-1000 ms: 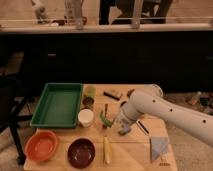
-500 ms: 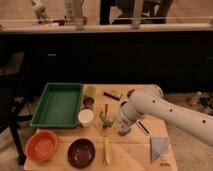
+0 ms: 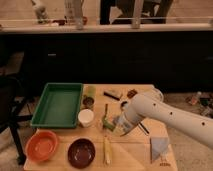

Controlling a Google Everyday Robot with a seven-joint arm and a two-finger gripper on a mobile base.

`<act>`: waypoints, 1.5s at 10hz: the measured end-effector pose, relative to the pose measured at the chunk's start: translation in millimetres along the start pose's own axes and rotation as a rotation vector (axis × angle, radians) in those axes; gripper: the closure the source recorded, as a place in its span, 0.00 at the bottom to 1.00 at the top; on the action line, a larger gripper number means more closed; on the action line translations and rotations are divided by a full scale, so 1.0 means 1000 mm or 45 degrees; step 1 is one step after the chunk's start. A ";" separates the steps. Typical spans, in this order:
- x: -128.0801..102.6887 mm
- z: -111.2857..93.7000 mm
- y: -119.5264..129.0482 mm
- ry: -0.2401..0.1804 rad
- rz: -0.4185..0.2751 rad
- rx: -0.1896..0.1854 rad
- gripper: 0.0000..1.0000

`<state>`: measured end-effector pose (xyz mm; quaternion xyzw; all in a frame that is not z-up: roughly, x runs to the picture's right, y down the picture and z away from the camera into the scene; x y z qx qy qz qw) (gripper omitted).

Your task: Place pepper in table surface

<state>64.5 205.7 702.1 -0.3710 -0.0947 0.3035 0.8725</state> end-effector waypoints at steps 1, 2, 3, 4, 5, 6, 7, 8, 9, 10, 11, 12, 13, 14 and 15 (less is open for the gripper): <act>0.009 0.004 0.001 0.017 0.021 -0.004 1.00; 0.016 0.008 0.002 0.033 0.035 -0.005 1.00; 0.019 0.010 0.004 0.046 0.042 -0.007 1.00; 0.027 0.014 0.006 0.063 0.055 -0.009 1.00; 0.036 0.018 0.007 0.075 0.075 -0.013 1.00; 0.044 0.021 0.008 0.083 0.091 -0.015 1.00; 0.053 0.025 0.009 0.094 0.113 -0.017 1.00; 0.062 0.027 0.010 0.098 0.133 -0.014 1.00; 0.069 0.029 0.011 0.095 0.149 -0.007 1.00; 0.074 0.030 0.011 0.088 0.159 0.005 1.00; 0.082 0.031 0.012 0.078 0.174 0.024 1.00; 0.088 0.031 0.013 0.071 0.182 0.038 1.00; 0.091 0.032 0.014 0.065 0.185 0.046 1.00; 0.094 0.034 0.015 0.061 0.182 0.051 1.00; 0.096 0.036 0.016 0.059 0.179 0.052 1.00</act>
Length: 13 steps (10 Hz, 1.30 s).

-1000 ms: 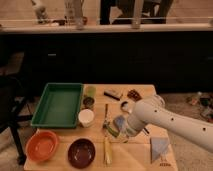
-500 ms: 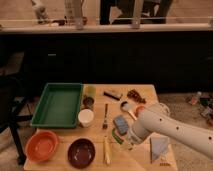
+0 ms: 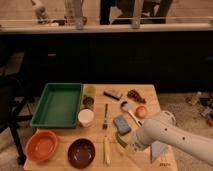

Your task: Place pepper in table surface

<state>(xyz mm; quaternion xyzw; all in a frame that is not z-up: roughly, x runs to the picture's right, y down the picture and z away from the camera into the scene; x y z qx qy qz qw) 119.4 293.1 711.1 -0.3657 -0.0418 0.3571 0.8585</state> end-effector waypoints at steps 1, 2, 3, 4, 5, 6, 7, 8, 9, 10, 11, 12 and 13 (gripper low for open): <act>0.002 0.002 0.000 0.001 0.000 -0.001 1.00; 0.006 0.005 -0.001 0.007 0.000 -0.005 1.00; 0.007 0.007 -0.002 0.011 -0.003 -0.008 1.00; 0.009 0.009 -0.003 0.013 -0.001 -0.012 1.00; 0.010 0.009 -0.005 0.015 0.007 -0.012 0.97; 0.011 0.009 -0.006 0.014 0.010 -0.012 0.97; 0.011 0.009 -0.006 0.015 0.010 -0.012 0.93; 0.011 0.009 -0.005 0.015 0.009 -0.013 0.86; 0.010 0.009 -0.005 0.015 0.009 -0.013 0.76; 0.010 0.009 -0.005 0.015 0.009 -0.013 0.64; 0.010 0.009 -0.005 0.015 0.010 -0.013 0.56; 0.010 0.009 -0.005 0.015 0.010 -0.013 0.44; 0.010 0.009 -0.005 0.015 0.010 -0.013 0.33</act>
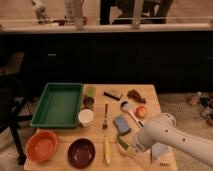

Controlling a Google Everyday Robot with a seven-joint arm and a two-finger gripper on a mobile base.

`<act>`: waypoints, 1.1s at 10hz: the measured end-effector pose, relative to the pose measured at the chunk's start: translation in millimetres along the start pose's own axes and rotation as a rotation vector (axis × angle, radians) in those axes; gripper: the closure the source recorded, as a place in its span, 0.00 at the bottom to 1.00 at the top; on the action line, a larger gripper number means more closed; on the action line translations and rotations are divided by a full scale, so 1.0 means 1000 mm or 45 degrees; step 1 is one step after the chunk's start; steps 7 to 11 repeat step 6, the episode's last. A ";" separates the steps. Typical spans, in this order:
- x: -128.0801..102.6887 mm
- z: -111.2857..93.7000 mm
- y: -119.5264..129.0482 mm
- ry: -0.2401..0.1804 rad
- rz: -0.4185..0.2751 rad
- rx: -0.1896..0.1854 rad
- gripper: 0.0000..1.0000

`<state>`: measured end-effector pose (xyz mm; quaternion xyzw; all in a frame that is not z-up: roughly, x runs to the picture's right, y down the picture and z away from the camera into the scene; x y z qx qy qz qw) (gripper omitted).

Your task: Place pepper in table surface

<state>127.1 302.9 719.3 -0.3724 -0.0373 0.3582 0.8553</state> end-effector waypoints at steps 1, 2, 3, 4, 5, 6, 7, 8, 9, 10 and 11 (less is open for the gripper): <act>0.000 0.001 0.000 0.000 0.000 -0.002 0.25; 0.000 0.000 0.000 0.000 0.001 -0.001 0.21; 0.000 0.000 0.000 0.000 0.001 -0.001 0.20; 0.000 0.000 0.000 -0.001 0.001 -0.001 0.20; 0.000 0.000 0.000 -0.001 0.002 -0.001 0.20; 0.000 0.000 0.000 -0.001 0.002 -0.001 0.20; 0.000 0.000 0.000 -0.001 0.002 -0.001 0.20; 0.000 0.000 0.000 -0.001 0.002 -0.001 0.20; 0.000 0.000 0.000 -0.001 0.002 -0.001 0.20; 0.000 0.000 0.000 -0.001 0.002 -0.001 0.20; 0.000 0.000 0.000 -0.001 0.002 -0.001 0.20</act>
